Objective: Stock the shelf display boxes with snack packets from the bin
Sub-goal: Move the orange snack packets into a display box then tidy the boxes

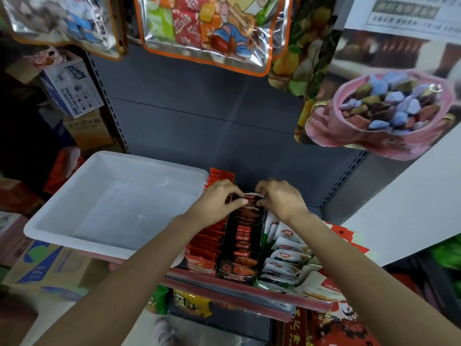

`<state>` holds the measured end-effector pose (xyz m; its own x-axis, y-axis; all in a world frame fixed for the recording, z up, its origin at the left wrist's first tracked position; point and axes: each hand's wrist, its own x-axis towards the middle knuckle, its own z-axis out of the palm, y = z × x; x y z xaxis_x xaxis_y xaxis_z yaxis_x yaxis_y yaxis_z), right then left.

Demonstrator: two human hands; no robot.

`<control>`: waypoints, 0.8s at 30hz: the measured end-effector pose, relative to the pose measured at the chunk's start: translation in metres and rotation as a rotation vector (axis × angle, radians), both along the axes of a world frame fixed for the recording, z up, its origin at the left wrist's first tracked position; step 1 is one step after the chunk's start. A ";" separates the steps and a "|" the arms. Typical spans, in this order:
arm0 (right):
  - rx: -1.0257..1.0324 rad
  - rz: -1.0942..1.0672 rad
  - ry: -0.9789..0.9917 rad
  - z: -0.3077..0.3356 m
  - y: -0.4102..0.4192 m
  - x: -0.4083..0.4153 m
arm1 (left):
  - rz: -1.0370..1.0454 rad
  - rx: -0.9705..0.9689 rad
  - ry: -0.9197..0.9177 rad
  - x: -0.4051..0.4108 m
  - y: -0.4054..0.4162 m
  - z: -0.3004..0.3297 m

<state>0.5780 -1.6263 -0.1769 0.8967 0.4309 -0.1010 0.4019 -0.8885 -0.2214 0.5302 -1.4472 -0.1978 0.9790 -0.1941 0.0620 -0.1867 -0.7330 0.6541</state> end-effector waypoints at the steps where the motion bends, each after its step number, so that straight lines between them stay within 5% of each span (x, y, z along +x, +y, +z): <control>1: 0.012 0.005 -0.002 0.000 -0.001 0.000 | -0.066 0.015 0.032 -0.005 0.002 0.001; 5: -0.062 0.025 0.023 -0.002 0.003 0.002 | -0.208 0.244 0.025 -0.013 0.006 -0.001; 10: -0.107 0.019 0.011 -0.001 0.007 0.004 | -0.097 0.509 -0.115 0.001 -0.014 0.004; 17: -0.079 0.026 -0.078 0.001 -0.003 0.001 | -0.261 0.401 -0.063 -0.003 -0.002 -0.007; 24: -0.398 0.171 -0.109 -0.004 0.015 -0.002 | -0.249 0.410 -0.079 -0.013 0.003 -0.013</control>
<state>0.5756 -1.6111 -0.1807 0.8308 0.5203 -0.1976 0.5522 -0.8148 0.1767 0.5173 -1.4443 -0.2107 0.8950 -0.4460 0.0041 -0.4269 -0.8539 0.2977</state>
